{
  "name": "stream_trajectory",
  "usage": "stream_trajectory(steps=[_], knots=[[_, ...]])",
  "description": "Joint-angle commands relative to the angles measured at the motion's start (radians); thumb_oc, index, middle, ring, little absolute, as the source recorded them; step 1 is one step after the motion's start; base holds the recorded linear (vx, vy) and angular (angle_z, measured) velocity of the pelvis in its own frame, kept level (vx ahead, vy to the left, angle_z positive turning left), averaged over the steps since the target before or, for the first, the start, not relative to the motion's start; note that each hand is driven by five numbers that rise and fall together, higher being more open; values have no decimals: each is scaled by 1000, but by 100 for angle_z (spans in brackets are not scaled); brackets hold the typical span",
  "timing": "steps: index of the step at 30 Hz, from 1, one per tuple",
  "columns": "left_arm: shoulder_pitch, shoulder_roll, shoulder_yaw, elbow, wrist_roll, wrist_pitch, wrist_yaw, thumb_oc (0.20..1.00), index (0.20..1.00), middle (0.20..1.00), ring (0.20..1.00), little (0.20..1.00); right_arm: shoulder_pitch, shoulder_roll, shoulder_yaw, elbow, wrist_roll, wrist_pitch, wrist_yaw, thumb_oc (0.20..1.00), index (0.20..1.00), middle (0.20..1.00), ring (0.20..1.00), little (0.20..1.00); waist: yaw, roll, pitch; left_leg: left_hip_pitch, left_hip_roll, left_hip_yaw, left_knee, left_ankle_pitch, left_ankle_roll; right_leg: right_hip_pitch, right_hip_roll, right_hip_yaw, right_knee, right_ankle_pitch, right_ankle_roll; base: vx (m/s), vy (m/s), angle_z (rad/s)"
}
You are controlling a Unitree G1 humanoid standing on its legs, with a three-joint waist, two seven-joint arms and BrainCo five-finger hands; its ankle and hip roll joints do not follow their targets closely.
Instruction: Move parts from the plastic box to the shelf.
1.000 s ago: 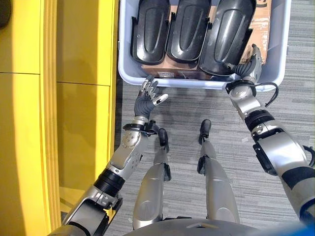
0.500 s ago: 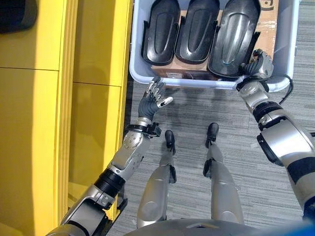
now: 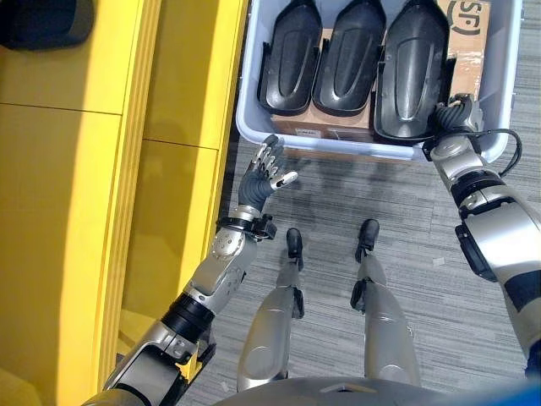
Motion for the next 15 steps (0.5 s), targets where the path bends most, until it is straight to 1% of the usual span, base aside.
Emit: stream_trajectory(steps=[1,2,3,5,7,9,10,12,13,14,15], knots=[[-9,28,1,-65,-14,-34,-2,1000,1000,1000,1000,1000,9,26,4,-75,199,-107,-28,200,200,200,200,200,33,-17,26,113,14,-115,-2,-127,-39,-24,-82,-46,180,-118,148,-1,-5,10],[1,31,14,-68,-14,-37,1,1000,1000,1000,1000,1000,22,26,-28,-133,263,-143,-34,200,200,200,200,200,28,-23,24,118,15,-115,-2,-128,-40,-16,-81,-46,180,-119,148,-3,-9,5],[9,35,26,-69,-13,-35,4,1000,1000,1000,1000,1000,35,30,-38,-166,276,-152,-47,200,200,200,200,200,25,-29,22,121,15,-115,-2,-129,-41,-10,-80,-47,178,-118,148,0,0,0],[24,42,41,-72,-13,-34,5,1000,1000,1000,1000,1000,70,39,-54,-261,313,-191,-54,200,200,200,200,200,13,-42,20,127,17,-115,-2,-131,-42,1,-78,-51,173,-116,148,-15,-8,5],[48,48,66,-79,-16,-32,9,1000,1000,1000,1000,1000,107,40,-69,-373,320,-215,-71,200,200,200,200,200,6,-56,16,134,18,-115,-2,-132,-44,18,-78,-55,167,-114,148,-12,-12,6],[73,51,91,-87,-16,-30,15,1000,1000,1000,1000,1000,172,41,-83,-558,286,-233,-98,200,200,200,200,200,-7,-73,13,140,16,-116,-2,-128,-46,41,-80,-65,154,-105,148,-14,-7,4],[83,52,97,-90,-17,-28,14,1000,1000,1000,1000,1000,198,45,-89,-599,267,-233,-103,200,200,200,200,200,-8,-76,11,147,18,-116,-2,-133,-47,50,-79,-68,153,-108,149,-12,-2,7],[96,54,114,-90,-15,-27,21,1000,1000,1000,1000,1000,258,50,-107,-737,236,-244,-111,200,200,200,200,200,-17,-89,3,158,18,-116,-2,-131,-46,75,-84,-75,139,-98,151,-15,-10,5],[117,67,134,-97,-10,-26,22,1000,1000,1000,1000,1000,302,55,-116,-821,197,-242,-109,200,200,200,200,200,-18,-97,-1,171,20,-115,-2,-137,-46,93,-83,-79,130,-98,154,0,0,0],[137,77,157,-106,0,-25,26,1000,1000,1000,1000,1000,351,56,-130,-929,161,-244,-106,200,200,200,200,200,-24,-110,-9,183,15,-114,-2,-134,-43,116,-87,-82,112,-85,157,0,0,0],[146,81,164,-110,9,-22,24,1000,1000,1000,1000,1000,379,56,-140,-980,143,-244,-101,200,200,200,200,200,-27,-116,-14,191,13,-112,-2,-136,-42,129,-90,-87,103,-80,160,-26,13,4]])
